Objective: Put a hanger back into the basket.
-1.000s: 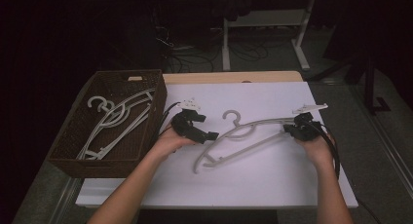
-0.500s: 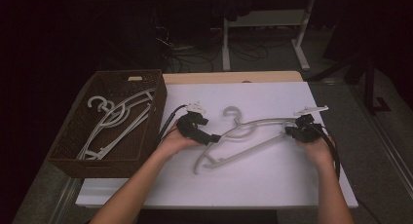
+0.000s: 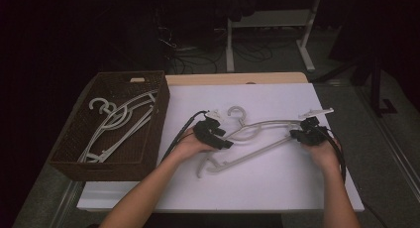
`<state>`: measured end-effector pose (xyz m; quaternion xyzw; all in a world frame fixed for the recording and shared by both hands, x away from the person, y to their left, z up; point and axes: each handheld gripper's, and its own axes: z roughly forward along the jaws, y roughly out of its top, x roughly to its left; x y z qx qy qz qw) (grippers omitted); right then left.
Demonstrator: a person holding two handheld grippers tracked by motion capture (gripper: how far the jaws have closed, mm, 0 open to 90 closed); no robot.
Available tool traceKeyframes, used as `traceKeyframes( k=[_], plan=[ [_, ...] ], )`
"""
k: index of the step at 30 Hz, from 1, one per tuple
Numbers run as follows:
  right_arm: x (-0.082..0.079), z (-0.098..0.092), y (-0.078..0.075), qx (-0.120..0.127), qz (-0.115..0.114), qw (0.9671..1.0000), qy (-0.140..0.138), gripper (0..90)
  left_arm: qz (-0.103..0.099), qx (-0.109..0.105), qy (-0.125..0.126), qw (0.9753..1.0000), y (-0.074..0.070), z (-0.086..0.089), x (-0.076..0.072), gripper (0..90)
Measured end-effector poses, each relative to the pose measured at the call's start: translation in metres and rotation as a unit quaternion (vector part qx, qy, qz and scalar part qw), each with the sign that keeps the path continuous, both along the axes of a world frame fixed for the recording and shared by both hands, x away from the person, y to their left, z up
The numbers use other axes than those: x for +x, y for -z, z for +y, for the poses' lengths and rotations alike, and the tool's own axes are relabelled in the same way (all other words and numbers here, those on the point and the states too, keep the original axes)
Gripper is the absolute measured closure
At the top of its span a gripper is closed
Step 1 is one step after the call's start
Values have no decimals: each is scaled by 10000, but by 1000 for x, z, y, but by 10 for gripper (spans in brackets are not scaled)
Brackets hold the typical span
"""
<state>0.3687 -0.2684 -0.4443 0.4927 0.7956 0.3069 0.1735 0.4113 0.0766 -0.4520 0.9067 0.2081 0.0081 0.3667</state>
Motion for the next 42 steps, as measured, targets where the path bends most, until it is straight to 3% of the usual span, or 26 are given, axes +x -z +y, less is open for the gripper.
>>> traceKeyframes(
  k=[5,11,20,25,29,30,33,37,42],
  plan=[
    [0,0,0,-5,-3,10000,2,893,-53,93,6,9999,2,-8,-1,613],
    [0,0,0,-17,-15,10000,-16,894,-183,303,-227,9991,1,-13,-1,771],
    [-4,1,-8,-3,-147,9999,-45,891,-227,429,-628,9968,-3,-13,-1,813],
    [-19,2,-23,388,-295,9986,-203,783,-300,404,-793,9956,-14,-5,-1,817],
    [-32,6,-27,716,-292,9961,-413,610,-292,365,-935,9945,-30,6,0,817],
    [-36,8,-27,754,-283,9956,-481,513,-290,360,-961,9943,-32,8,0,817],
    [-45,14,-25,700,-313,9951,-622,418,-363,352,-1048,9932,-47,16,0,818],
    [-56,21,-23,857,-417,9928,-724,286,-466,274,-1212,9912,-75,29,0,818],
    [-65,32,-14,811,-528,9917,-851,178,-686,214,-1356,9882,-117,46,-1,818]
  ],
)
